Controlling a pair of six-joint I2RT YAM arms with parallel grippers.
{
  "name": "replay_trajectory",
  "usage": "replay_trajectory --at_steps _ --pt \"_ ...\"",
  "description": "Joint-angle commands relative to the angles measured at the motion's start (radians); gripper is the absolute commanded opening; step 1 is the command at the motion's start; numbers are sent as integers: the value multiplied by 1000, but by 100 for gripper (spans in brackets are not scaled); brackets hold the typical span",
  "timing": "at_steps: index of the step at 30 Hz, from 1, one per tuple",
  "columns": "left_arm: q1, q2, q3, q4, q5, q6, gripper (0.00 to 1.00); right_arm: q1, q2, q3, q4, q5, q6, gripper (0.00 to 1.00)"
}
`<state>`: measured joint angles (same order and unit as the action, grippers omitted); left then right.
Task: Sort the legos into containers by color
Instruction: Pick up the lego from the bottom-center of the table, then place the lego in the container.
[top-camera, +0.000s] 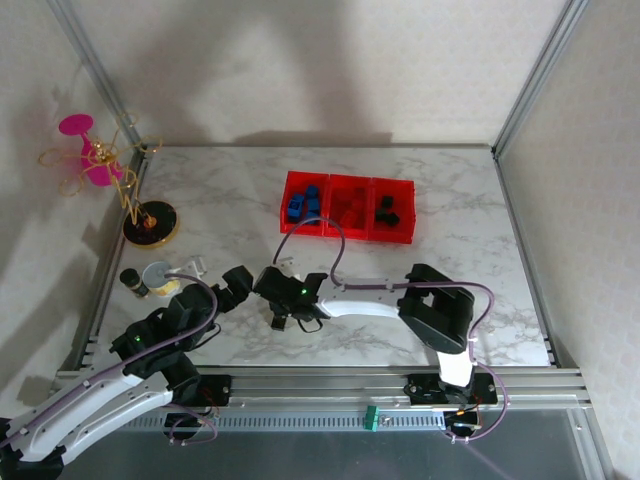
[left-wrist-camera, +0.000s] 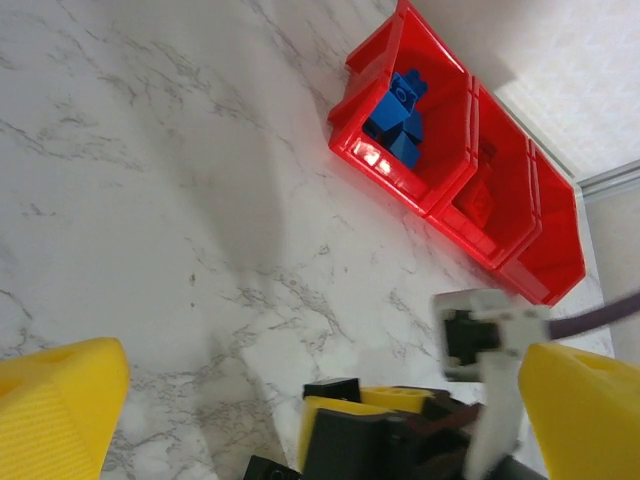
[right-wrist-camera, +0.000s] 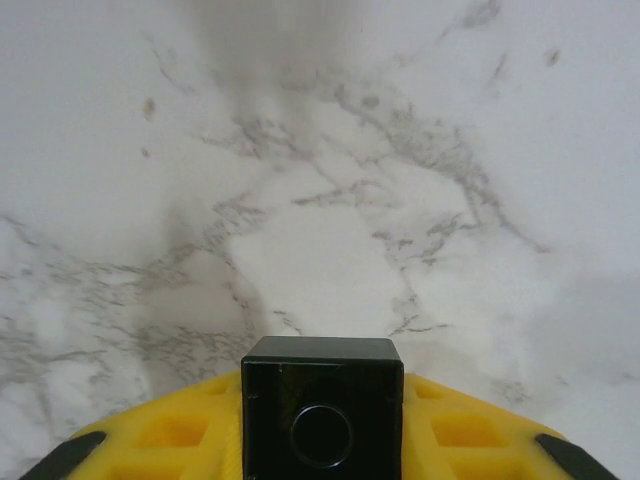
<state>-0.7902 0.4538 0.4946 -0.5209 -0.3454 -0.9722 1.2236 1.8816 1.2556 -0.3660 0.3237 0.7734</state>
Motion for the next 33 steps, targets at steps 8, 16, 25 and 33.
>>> replay_trajectory --at_steps 8,16,25,33 --pt "-2 137 62 144 60 90 100 -217 -253 -131 -36 149 -33 30" --pt "-1 327 122 286 113 178 100 -502 -355 -185 25 229 -118 32" --pt "2 480 169 413 141 222 100 -746 -205 -85 143 191 -241 32" --pt "5 562 215 446 155 237 100 -839 8 96 165 146 -314 34"
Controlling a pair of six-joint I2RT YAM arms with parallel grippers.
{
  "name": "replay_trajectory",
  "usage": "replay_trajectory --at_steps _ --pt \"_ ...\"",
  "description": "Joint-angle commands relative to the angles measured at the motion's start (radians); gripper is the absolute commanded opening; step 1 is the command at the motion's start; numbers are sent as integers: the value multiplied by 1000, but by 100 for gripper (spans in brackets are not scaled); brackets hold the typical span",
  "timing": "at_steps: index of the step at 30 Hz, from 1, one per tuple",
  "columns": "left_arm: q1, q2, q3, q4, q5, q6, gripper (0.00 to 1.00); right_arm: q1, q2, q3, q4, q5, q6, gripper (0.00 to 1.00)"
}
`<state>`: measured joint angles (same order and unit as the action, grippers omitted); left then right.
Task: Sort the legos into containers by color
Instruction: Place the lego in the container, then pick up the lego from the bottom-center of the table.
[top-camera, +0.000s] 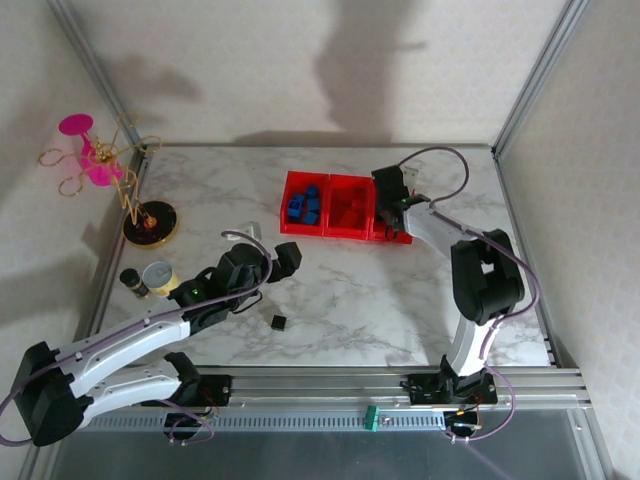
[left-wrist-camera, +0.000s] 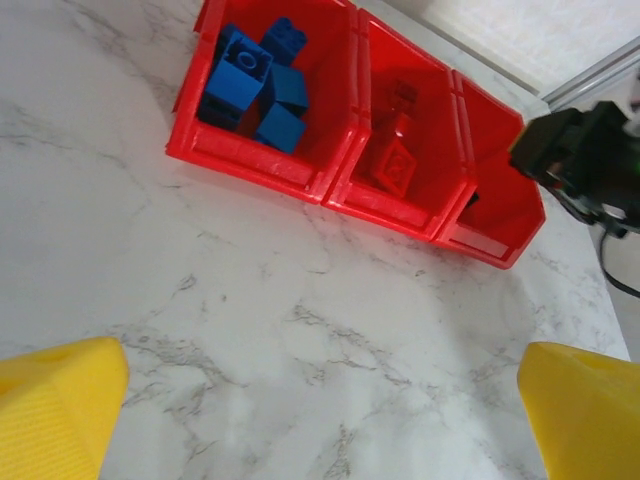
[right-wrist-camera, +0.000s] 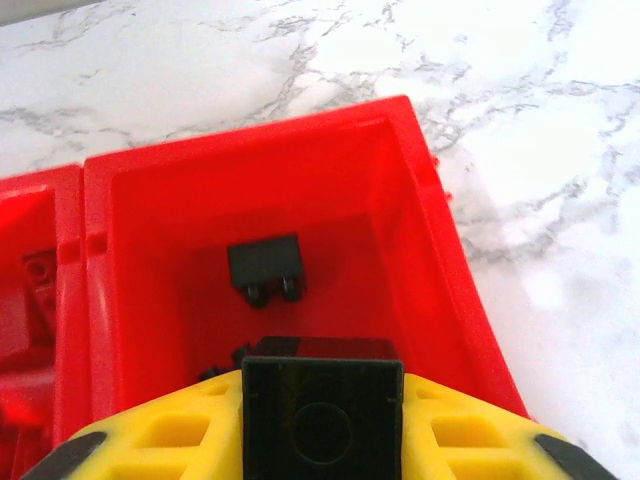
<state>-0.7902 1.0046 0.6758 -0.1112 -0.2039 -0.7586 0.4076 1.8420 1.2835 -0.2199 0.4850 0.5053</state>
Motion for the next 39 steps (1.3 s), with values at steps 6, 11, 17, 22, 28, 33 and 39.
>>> replay_trajectory --at_steps 6,11,17,22,28,33,39 --pt "12 22 36 40 18 27 100 -44 92 133 0 -37 -67 48" --pt "20 16 39 38 21 26 100 -39 48 117 -7 -81 -64 56" --pt "22 -28 18 19 18 16 100 39 -62 42 -18 -102 -36 60" --pt "22 -105 -4 -53 -4 4 100 146 -170 -36 -47 -129 13 66" --pt "23 -223 -53 -156 -27 -33 100 342 -251 -128 -95 -121 104 70" --pt "23 -322 -91 -249 -45 -68 100 531 -265 -189 -98 -117 213 72" --pt "23 -437 -113 -367 -87 -116 100 733 -169 -182 -120 -114 357 74"
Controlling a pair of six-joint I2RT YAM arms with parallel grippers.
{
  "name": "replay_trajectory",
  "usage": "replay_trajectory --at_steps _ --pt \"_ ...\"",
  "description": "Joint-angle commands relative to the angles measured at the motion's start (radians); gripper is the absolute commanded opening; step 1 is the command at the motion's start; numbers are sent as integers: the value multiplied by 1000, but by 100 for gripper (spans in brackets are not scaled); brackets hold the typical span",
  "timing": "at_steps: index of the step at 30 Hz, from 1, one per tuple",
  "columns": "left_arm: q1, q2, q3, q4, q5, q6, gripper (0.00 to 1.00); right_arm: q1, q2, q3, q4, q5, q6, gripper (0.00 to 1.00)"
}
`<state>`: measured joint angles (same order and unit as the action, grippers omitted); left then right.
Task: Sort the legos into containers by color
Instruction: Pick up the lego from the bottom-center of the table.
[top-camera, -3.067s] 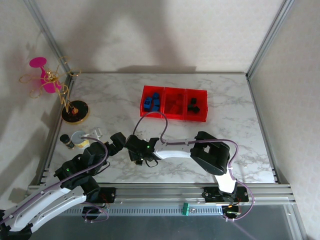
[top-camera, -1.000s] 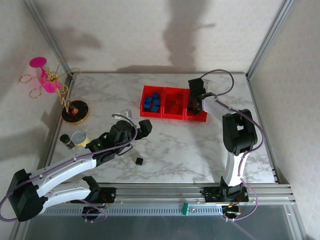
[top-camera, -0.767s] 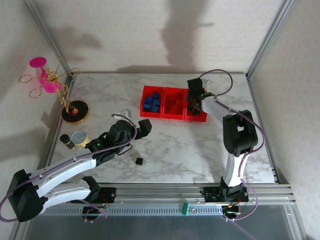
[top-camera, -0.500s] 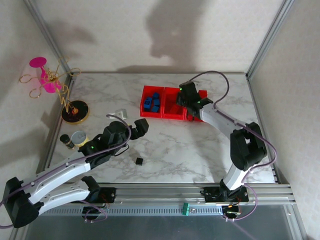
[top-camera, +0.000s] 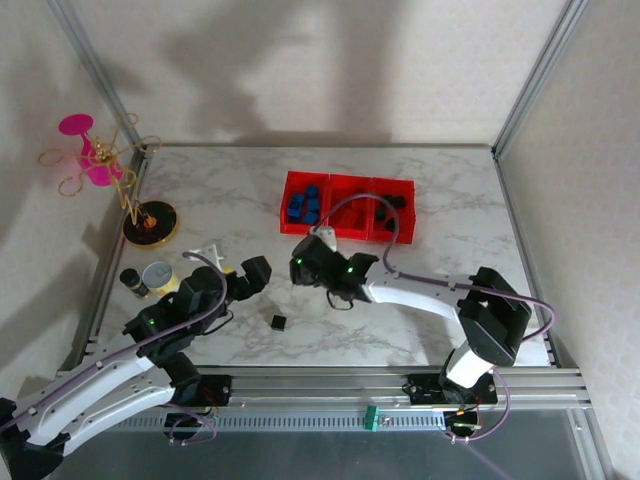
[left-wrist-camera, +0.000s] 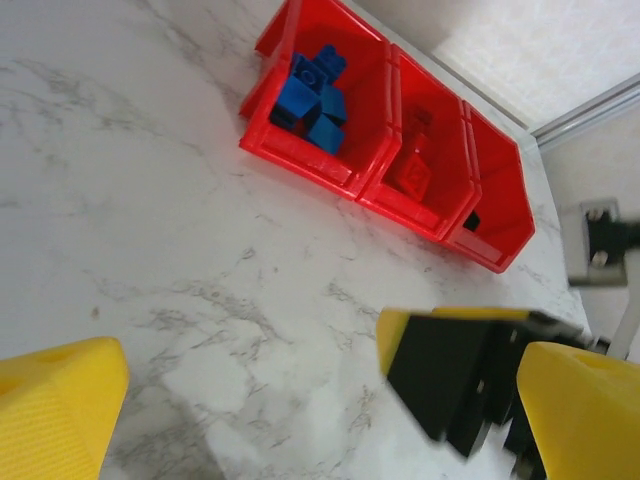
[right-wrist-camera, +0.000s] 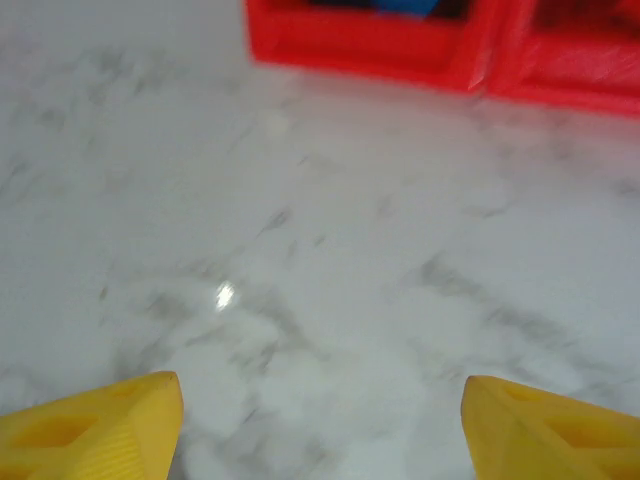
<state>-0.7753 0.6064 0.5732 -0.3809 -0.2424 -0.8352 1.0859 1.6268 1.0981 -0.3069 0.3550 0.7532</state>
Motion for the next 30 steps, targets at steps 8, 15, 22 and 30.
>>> replay_trajectory --at_steps 8,15,22,30 --pt "8 -150 -27 -208 -85 -108 100 200 162 34 3 -20 227 76" --pt "8 -189 -24 -240 -105 -131 100 252 270 110 -6 -18 238 77" --pt "8 -192 -30 -239 -106 -137 100 282 338 180 -159 77 243 68" --pt "8 -185 -35 -220 -102 -133 100 286 305 157 -229 125 252 50"
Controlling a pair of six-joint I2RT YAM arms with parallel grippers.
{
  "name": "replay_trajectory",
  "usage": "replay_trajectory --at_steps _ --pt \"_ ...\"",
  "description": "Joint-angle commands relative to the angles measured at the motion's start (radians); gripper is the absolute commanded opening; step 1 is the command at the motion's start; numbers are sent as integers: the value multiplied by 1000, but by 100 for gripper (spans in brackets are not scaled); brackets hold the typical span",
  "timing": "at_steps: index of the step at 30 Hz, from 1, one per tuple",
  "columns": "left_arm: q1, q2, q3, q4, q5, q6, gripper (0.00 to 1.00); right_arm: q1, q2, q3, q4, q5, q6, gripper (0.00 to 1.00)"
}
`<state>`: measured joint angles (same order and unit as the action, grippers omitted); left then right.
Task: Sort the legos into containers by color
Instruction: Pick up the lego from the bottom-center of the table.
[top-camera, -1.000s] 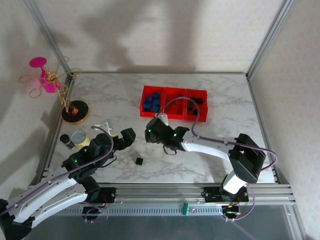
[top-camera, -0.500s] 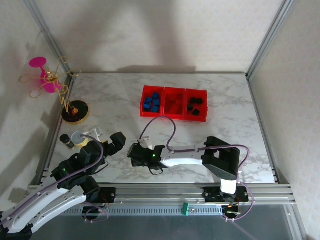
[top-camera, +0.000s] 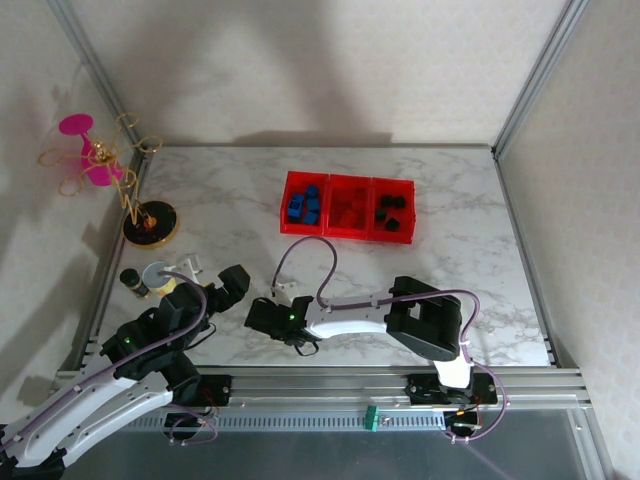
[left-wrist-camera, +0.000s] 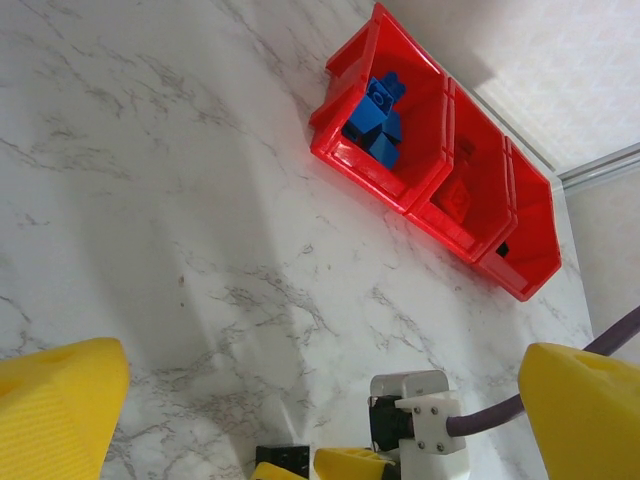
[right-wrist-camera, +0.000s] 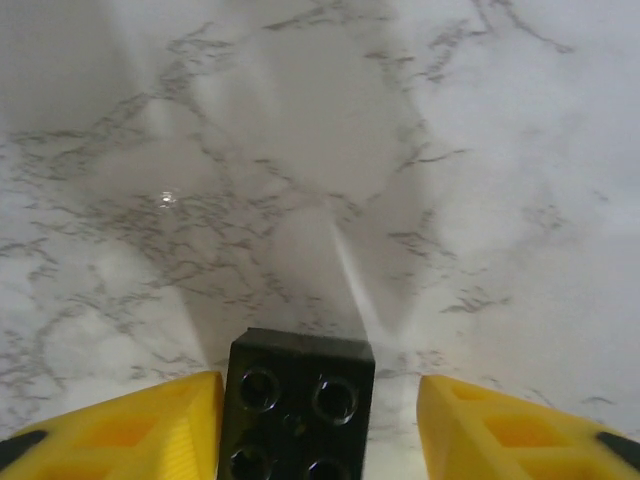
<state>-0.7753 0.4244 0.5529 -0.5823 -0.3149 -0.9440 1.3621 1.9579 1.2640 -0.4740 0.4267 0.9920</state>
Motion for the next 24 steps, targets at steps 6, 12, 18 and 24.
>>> replay_trajectory --at_steps 6,12,18,24 --pt "8 2 -13 -6 -25 -24 100 9 -14 3 -51 58 -2 32" --pt "8 13 -1 2 -15 -14 100 -18 -81 -16 -30 57 -23 27" --pt "8 74 29 53 7 30 99 -105 -225 -77 -34 101 -59 28" --pt "8 176 47 168 33 88 99 -294 -358 -140 -25 172 -161 30"
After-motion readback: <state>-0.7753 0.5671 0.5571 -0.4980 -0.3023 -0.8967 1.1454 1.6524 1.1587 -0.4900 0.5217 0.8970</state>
